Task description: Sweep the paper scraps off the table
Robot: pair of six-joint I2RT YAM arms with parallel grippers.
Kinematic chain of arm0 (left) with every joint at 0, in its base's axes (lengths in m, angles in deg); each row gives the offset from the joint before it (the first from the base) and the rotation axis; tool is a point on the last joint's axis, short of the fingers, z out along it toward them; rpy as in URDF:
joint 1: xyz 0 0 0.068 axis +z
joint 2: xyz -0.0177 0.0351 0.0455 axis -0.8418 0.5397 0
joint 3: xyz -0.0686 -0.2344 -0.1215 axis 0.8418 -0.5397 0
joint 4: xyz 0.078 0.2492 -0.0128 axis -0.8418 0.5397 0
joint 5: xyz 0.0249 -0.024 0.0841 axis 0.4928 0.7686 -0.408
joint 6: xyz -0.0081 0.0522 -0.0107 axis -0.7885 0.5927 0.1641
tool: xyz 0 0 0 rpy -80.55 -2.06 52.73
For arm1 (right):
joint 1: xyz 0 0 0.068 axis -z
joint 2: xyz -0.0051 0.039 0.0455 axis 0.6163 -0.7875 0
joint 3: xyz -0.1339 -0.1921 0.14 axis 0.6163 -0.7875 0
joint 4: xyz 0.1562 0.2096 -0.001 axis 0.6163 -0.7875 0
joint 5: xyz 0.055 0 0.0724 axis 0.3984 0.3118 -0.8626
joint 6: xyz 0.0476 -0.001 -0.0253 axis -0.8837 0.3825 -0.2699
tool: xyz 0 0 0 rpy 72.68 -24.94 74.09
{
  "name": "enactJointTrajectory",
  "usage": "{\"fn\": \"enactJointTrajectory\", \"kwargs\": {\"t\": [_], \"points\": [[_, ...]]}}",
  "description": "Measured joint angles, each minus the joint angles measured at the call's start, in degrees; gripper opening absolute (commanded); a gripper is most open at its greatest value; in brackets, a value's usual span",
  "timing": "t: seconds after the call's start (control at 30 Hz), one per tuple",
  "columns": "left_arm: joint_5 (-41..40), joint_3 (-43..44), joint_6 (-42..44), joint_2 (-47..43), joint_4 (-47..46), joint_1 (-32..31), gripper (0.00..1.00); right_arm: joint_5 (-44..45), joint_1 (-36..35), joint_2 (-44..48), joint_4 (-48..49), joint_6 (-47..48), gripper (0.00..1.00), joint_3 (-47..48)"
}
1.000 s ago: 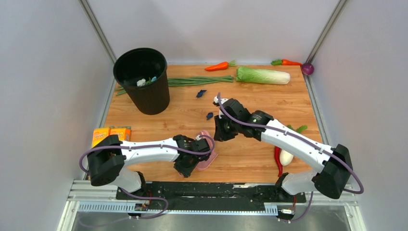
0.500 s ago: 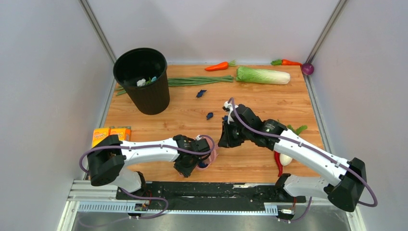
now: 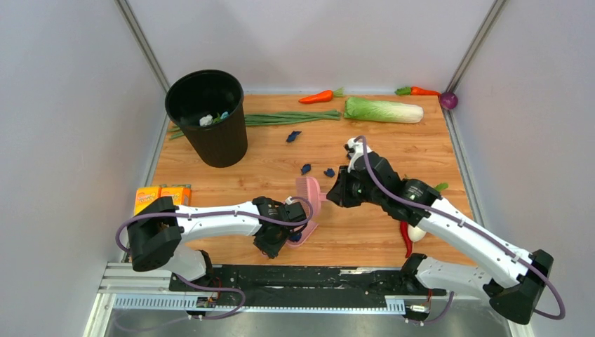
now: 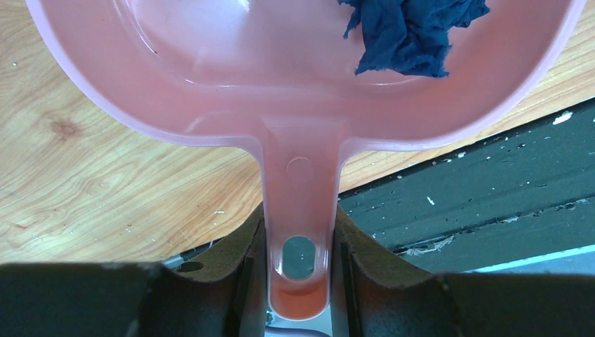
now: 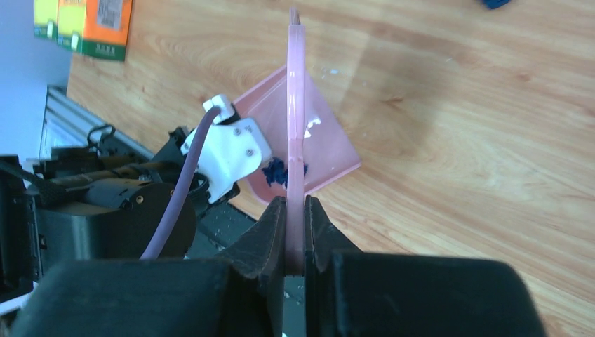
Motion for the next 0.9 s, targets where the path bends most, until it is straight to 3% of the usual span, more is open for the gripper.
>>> {"fn": "enactJointTrajectory", "kwargs": {"t": [0.67,0.9], "points": [[-0.50,0.02,-0.07,-1.18,0.46,0.00,0.00,12.61,2.32,1.57,-7.41,-3.48,0.00,-2.43],[-2.21,3.30,-0.07,-2.75,4.87,0.00,0.00,19.45,2.32,7.10,-9.27,-5.68,0.00,-2.36]]}}
